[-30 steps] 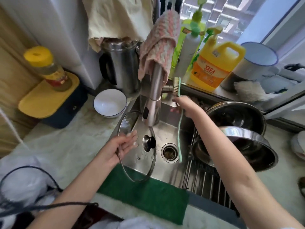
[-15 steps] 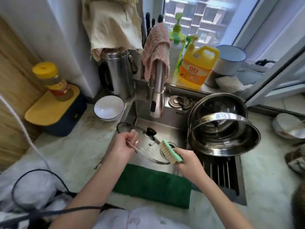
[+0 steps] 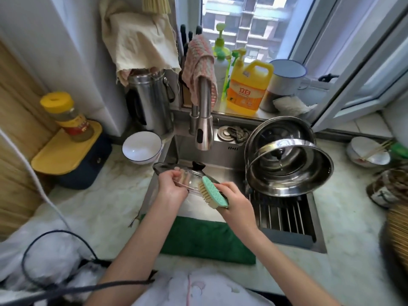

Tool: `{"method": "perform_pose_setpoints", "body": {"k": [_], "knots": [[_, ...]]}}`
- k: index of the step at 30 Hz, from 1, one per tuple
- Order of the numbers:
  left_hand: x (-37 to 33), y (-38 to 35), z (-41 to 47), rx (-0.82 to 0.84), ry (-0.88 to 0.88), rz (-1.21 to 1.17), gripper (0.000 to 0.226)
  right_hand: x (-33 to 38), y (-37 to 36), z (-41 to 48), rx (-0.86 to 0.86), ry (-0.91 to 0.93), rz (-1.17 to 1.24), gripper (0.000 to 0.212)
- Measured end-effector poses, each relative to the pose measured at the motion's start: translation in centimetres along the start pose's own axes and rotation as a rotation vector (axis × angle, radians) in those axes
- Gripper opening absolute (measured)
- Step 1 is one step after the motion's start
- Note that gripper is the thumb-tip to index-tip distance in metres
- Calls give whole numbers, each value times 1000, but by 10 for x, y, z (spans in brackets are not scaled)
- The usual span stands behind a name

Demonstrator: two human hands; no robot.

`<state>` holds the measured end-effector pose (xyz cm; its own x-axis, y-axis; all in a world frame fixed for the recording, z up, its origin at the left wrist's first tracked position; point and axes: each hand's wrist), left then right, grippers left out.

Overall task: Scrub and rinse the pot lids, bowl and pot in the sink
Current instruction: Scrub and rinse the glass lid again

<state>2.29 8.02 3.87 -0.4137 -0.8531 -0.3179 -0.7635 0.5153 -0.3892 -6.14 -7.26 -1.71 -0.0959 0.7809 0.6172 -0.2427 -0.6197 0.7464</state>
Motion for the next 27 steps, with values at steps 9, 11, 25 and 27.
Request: {"method": "perform_pose_setpoints", "body": {"k": [9,11,25,27], "knots": [[0,1,-27,83,43,-4,21,-4,30,2,-274,293,-189,41],[2,-4,-35,76,108,50,17,1,43,11,-286,349,-265,41],[49,-24,-37,590,130,924,28,-48,162,40,-356,210,-470,37],[59,-30,-25,579,-393,1268,19,-62,168,41,-346,188,-500,34]]}}
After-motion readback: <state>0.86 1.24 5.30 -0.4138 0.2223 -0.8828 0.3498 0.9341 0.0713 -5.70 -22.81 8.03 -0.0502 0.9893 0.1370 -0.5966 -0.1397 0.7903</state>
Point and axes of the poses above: each hand's wrist, its own z-axis towards the middle knuckle, its own y-axis out of the back of the hand, x = y × z, and after that the axes turned 7 degrees about -x, right-handed
